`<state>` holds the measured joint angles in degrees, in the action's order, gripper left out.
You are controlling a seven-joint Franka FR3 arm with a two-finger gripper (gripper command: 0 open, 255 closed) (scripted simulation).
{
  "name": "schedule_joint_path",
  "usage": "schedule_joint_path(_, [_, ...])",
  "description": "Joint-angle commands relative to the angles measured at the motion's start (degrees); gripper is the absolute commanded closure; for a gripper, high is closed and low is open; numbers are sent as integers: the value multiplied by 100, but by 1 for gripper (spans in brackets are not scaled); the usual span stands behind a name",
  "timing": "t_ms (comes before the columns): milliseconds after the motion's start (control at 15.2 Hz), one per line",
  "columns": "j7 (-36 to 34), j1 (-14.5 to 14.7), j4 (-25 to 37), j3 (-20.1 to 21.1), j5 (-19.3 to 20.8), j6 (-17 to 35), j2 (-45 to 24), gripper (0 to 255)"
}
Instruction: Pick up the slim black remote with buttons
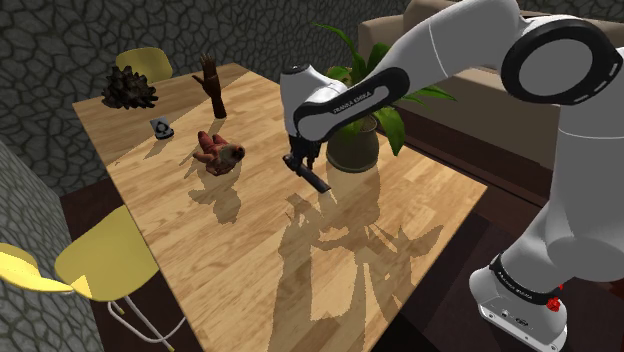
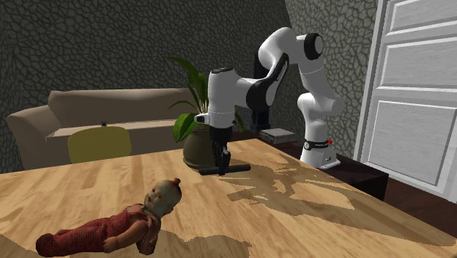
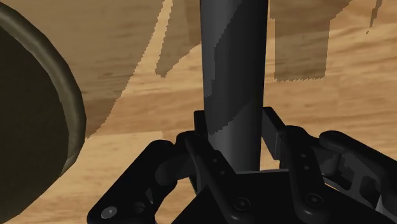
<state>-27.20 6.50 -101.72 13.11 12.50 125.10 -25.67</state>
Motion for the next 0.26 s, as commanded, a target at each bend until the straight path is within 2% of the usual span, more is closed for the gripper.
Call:
schedule_joint_path(0, [31,-15,13,18,-38,-123,113,255])
schedule_joint_path(198, [46,-19,41,26,-55,-193,157,255])
